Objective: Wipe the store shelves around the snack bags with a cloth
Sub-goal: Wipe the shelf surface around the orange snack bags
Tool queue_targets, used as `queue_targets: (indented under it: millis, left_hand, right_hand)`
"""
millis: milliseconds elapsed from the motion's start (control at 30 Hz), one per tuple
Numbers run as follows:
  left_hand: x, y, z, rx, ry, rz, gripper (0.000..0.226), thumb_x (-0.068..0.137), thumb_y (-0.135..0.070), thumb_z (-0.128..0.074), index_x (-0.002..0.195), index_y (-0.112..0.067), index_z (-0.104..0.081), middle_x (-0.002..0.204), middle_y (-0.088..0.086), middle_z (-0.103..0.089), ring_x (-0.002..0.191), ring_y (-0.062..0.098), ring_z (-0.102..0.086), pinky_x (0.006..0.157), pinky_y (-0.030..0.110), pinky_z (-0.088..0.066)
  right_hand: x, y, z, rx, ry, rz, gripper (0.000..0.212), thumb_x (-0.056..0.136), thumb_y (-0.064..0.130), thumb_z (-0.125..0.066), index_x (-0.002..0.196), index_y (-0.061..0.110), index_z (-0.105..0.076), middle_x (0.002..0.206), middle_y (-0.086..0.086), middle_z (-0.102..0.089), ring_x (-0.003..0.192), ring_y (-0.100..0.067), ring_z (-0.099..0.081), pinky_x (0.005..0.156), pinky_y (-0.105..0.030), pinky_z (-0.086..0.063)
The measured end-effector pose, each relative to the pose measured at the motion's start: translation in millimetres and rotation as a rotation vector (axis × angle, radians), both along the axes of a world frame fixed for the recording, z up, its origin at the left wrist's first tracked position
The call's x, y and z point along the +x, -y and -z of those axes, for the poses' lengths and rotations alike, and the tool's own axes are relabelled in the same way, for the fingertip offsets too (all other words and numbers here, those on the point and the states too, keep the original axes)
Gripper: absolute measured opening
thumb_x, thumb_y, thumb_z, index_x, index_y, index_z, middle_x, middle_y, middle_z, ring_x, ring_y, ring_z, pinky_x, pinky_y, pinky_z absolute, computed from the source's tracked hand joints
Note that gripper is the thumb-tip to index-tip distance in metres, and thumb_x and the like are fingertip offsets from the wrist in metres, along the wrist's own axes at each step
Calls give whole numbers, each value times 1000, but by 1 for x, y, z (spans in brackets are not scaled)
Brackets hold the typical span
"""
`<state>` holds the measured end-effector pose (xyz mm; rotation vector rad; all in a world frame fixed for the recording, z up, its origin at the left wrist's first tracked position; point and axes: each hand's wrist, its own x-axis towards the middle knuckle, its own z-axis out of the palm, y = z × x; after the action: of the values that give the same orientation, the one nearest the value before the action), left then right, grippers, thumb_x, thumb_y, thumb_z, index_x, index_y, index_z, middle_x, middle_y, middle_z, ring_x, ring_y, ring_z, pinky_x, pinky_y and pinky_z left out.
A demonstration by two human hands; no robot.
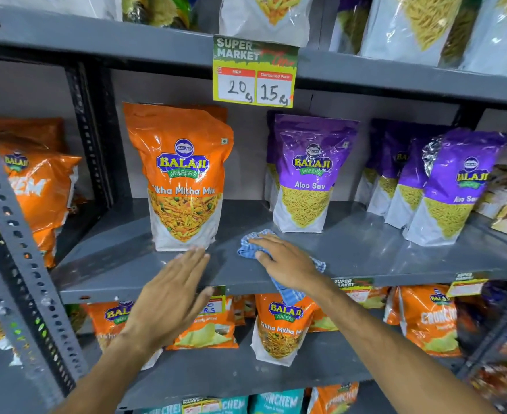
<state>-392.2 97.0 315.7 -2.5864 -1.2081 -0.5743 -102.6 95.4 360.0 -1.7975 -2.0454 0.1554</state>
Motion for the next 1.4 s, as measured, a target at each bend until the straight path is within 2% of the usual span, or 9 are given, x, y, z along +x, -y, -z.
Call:
queue_targets:
  millis: [267, 400, 600, 700, 967, 1100, 1200, 1333, 1400]
  left_hand:
    - [72, -7, -23, -117, -73, 68, 91, 102, -74, -13, 167, -11, -5, 176, 6, -3, 162, 16, 2, 129, 29, 9]
    - [93, -10, -29, -207, -82, 84, 109, 88, -86, -4, 166, -11, 3, 176, 6, 5, 162, 17, 5, 129, 30, 5]
    - [119, -15, -41, -298, -54, 94, 147, 60, -106, 3, 165, -4, -2, 176, 12, 2, 163, 22, 1, 127, 31, 3]
    - [134, -16, -39, -339, -79, 97, 148, 59, -106, -4, 165, -4, -2, 176, 13, 1, 163, 22, 1, 129, 34, 0]
    - [199, -7, -30, -329, -113, 71, 139, 68, -106, -13, 166, -8, -1, 177, 7, 1, 163, 19, 1, 131, 34, 1]
    - [231, -8, -28, -318, -104, 45, 132, 77, -103, -25, 167, -9, -1, 177, 7, 2, 163, 18, 3, 130, 32, 4]
    - [240, -8, -23, -314, -85, 7, 134, 73, -106, -19, 167, -13, 2, 176, 3, 6, 162, 13, 7, 133, 36, 1]
    - [241, -5, -23, -338, -108, -40, 133, 73, -106, -19, 166, -15, 7, 174, -2, 15, 159, 10, 16, 129, 30, 8]
    - [242, -3, -25, -345, -107, -56, 132, 73, -106, -19, 166, -16, 8, 172, -5, 19, 157, 6, 20, 127, 26, 11]
  right_hand:
    - [81, 29, -3, 14, 27, 135, 39, 106, 28, -45, 143, 37, -52, 154, 10, -48, 145, -14, -41, 114, -40, -38]
    - [107, 35, -12, 64, -55, 290, 37, 104, 21, -50, 136, 36, -58, 147, 6, -58, 129, -23, -57, 106, -41, -47]
    - [45, 42, -2, 77, -1, 28, 41, 103, 23, -49, 141, 37, -53, 150, 11, -52, 137, -14, -48, 111, -37, -42]
    - [58, 41, 6, 95, 15, 66, 42, 103, 25, -48, 144, 35, -51, 153, 11, -49, 141, -11, -42, 112, -33, -38]
    - [168, 43, 13, 73, 15, 139, 42, 103, 27, -44, 143, 36, -51, 149, 9, -54, 140, -15, -47, 112, -43, -43]
    - [206, 52, 0, 223, -219, 139, 39, 103, 23, -47, 138, 38, -56, 129, 2, -68, 115, -20, -63, 97, -36, -48]
    - [241, 41, -20, 334, -316, 242, 39, 104, 16, -47, 139, 29, -58, 108, 0, -68, 94, -18, -61, 79, -25, -37]
    - [290, -21, -16, 88, -254, 320, 41, 103, 15, -43, 141, 24, -54, 128, -12, -66, 110, -33, -64, 90, -40, -52]
    - [303, -54, -12, 5, -161, 306, 42, 102, 15, -43, 143, 20, -52, 139, -16, -60, 121, -36, -60, 101, -46, -49]
